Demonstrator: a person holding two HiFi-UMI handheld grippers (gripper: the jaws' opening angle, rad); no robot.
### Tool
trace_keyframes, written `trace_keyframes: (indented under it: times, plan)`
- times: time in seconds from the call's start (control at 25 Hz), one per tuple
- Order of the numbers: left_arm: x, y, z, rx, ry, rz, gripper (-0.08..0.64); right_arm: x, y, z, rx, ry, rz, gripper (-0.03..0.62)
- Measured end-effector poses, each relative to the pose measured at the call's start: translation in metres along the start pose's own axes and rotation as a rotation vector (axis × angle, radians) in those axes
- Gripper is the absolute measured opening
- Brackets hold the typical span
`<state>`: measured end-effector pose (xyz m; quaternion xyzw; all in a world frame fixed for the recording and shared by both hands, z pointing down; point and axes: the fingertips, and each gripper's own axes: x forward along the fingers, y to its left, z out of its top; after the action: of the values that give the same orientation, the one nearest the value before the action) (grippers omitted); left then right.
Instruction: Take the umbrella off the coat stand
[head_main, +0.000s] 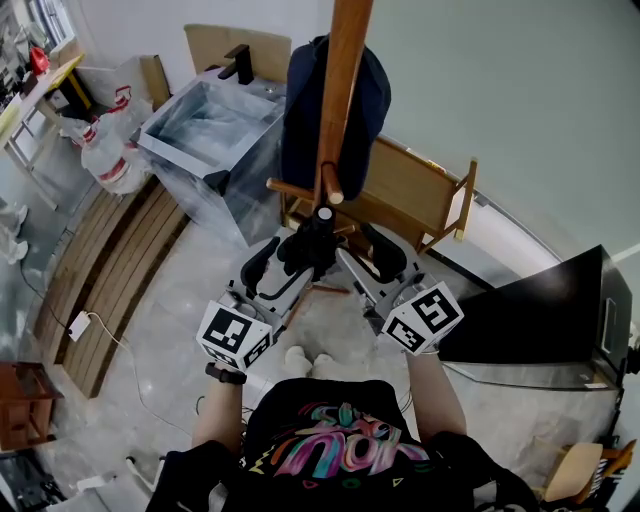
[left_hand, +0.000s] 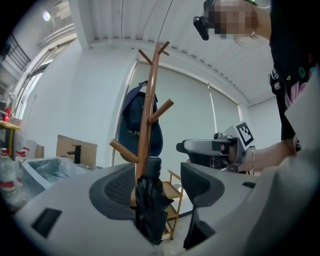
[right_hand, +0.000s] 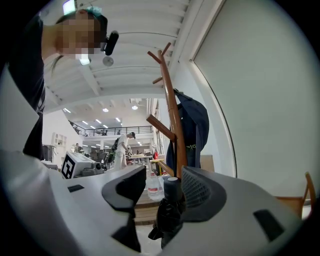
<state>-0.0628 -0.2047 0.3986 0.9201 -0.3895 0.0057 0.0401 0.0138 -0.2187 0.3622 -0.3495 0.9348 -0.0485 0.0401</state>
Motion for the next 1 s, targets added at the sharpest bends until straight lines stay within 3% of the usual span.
trace_keyframes:
  times: [0.32,0.56,1.0]
  plan:
    - [0.026,0.010,-0.046,0.005,0.066,-0.031,0.284,0.027,-0.007,-0.032,0.009,0.056,0.073,0.255]
    - [0.046,0.026,-0.079,-0.038,0.120,-0.030,0.295,0.044,-0.020,-0.059,0.044,0.118,0.069,0.299]
    - [0.079,0.023,-0.100,-0.025,0.169,-0.090,0.299,0.065,-0.031,-0.099,0.070,0.203,0.087,0.307]
